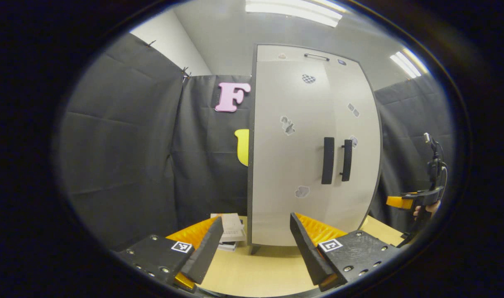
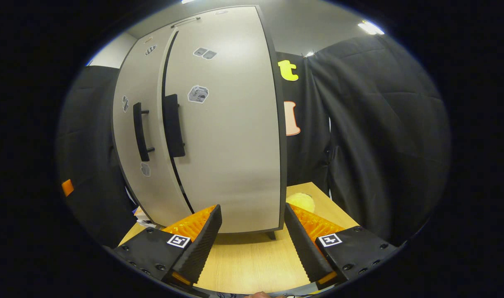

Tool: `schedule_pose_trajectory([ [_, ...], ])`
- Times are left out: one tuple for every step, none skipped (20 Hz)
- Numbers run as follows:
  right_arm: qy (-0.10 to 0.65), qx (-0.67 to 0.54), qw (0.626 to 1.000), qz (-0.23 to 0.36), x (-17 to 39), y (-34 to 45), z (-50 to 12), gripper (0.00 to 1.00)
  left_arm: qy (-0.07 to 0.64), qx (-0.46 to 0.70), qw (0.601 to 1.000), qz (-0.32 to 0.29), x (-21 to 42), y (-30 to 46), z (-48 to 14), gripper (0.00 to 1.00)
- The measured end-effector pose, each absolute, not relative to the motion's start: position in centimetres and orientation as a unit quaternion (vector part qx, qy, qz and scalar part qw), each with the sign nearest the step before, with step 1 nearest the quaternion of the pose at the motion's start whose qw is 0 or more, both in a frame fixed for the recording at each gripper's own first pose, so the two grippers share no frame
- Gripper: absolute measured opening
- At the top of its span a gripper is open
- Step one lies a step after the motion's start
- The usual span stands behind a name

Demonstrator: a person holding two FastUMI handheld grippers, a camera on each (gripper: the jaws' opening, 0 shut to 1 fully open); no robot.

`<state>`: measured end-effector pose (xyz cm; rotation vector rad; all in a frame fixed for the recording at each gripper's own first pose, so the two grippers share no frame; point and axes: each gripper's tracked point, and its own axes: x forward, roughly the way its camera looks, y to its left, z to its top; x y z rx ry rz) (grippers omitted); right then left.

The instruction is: Grab one shoe with the right hand and put it into the shoe cabinet, grab the other shoe with the left hand and put it into the shoe cabinet; then close the right door with the right hand and the left door with the left hand.

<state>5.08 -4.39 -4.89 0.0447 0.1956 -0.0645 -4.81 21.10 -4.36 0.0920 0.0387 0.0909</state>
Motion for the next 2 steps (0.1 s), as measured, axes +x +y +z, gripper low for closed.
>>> schedule_pose_trajectory([
  [0.096, 0.021, 0.995, -0.036, 4.93, -4.7, -4.74, 0.96, 0.019, 0.038, 0.998, 0.044, -4.57, 21.15, -4.73, 0.94],
  [0.093, 0.021, 0.995, -0.035, 4.81, -4.81, -4.58, 0.96, 0.019, 0.031, 0.998, 0.046, -4.19, 21.35, -5.03, 1.0],
])
